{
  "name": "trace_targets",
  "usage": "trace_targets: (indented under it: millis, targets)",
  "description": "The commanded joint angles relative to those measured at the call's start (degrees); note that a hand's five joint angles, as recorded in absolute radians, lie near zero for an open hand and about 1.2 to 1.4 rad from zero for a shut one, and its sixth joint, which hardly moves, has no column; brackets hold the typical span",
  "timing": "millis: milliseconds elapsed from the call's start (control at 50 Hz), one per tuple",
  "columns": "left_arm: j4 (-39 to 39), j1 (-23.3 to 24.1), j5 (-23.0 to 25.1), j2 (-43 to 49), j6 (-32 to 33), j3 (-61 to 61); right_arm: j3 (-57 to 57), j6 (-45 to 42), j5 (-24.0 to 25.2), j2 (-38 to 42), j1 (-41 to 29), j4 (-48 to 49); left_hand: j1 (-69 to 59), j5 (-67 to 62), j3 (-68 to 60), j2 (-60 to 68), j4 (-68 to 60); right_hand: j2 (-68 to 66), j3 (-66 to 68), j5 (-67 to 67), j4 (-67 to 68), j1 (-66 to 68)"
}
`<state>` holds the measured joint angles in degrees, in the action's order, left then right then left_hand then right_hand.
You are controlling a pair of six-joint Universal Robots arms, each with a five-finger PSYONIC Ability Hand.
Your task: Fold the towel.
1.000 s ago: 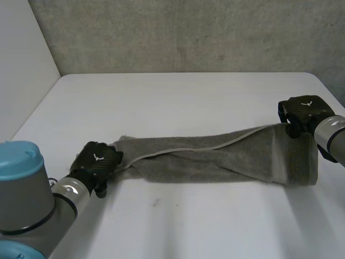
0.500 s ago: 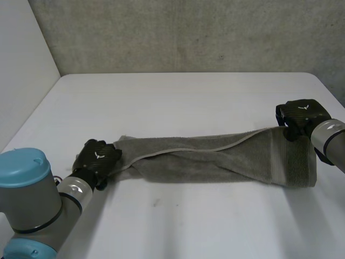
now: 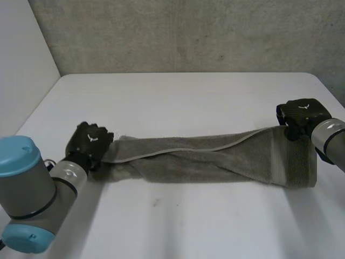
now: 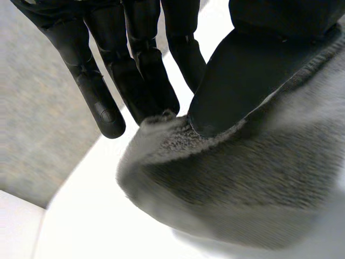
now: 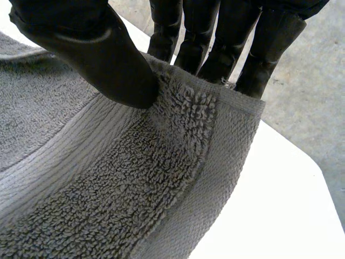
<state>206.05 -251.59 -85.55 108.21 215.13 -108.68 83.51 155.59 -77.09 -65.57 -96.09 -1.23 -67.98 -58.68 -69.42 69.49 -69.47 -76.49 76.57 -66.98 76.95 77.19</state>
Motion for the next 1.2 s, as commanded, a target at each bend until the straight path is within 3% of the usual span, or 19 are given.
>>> trace_targets:
  millis: [20, 100, 220, 300, 320, 340, 360, 420, 580, 980, 1200]
  targets:
    - [-0.3, -0.2, 0.0, -1.6, 0.5, 1.5, -0.5, -3.6, -0.3, -0.4, -0.1, -1.0, -12.0, -11.3, -10.6, 10.5, -10.5, -3.5, 3.4, -3.0, 3.1, 2.8]
    - [-1.2, -1.1, 0.0, -1.0, 0.5, 2.7, -1.8, -9.1, -2.4, -0.3, -0.1, -5.8, -12.0, -11.3, -10.6, 10.5, -10.5, -3.5, 3.4, -3.0, 3.1, 2.8]
    - [-2.9, -3.8, 1.3, -1.4, -0.1, 3.1, -3.6, -10.5, -3.7, -1.8, 0.4, -8.9, -12.0, -11.3, -10.6, 10.5, -10.5, -3.5, 3.4, -3.0, 3.1, 2.8]
    - [-2.9, -5.1, 7.1, -1.2, -1.8, 3.5, -3.6, -10.4, -3.6, -2.1, 0.3, -8.9, -12.0, -11.3, -10.6, 10.5, -10.5, -3.5, 3.4, -3.0, 3.1, 2.8]
    - [-2.9, -5.7, 9.2, -1.0, -2.7, 3.5, -3.5, -10.3, -3.6, -2.0, 0.2, -8.9, -0.4, 0.3, 1.1, -1.1, 1.1, -3.5, 3.4, -3.0, 3.1, 2.8]
    - [-2.9, -5.7, 9.3, -1.0, -2.7, 3.5, -3.5, -10.3, -3.6, -2.0, 0.2, -8.9, -0.3, 0.4, 1.2, -1.2, 1.2, -3.5, 3.4, -3.0, 3.1, 2.8]
    - [-3.0, -6.1, 10.7, -0.6, -3.5, 3.4, -3.3, -10.3, -3.4, -1.8, 0.1, -8.9, 9.4, 10.1, 10.8, -10.9, 10.9, -3.5, 3.4, -3.0, 3.1, 2.8]
    - [-3.1, -6.1, 12.2, 0.6, -3.9, 2.4, -2.7, -10.3, -3.3, -1.3, 0.0, -8.6, 20.7, 21.4, 22.2, -22.2, 22.2, -3.5, 3.4, -3.0, 3.1, 2.8]
    - [-2.9, -5.9, 12.6, 0.2, -3.9, 0.2, -2.5, -10.3, -3.3, -0.3, -0.1, -7.7, 28.3, 29.0, 29.8, -29.8, 29.8, -3.5, 3.4, -3.0, 3.1, 2.8]
    - [-1.2, -5.8, 12.3, 4.9, -2.5, 1.6, -1.5, -10.3, -3.3, 0.7, -0.8, -6.2, 26.1, 26.8, 27.6, -27.7, 27.6, -3.5, 3.4, -3.0, 3.1, 2.8]
    - [1.5, -6.4, 12.3, 8.6, -1.4, 4.1, -1.3, -10.3, -3.3, 1.2, -0.8, -5.7, 18.7, 19.4, 20.2, -20.3, 20.2, -3.5, 3.4, -3.0, 3.1, 2.8]
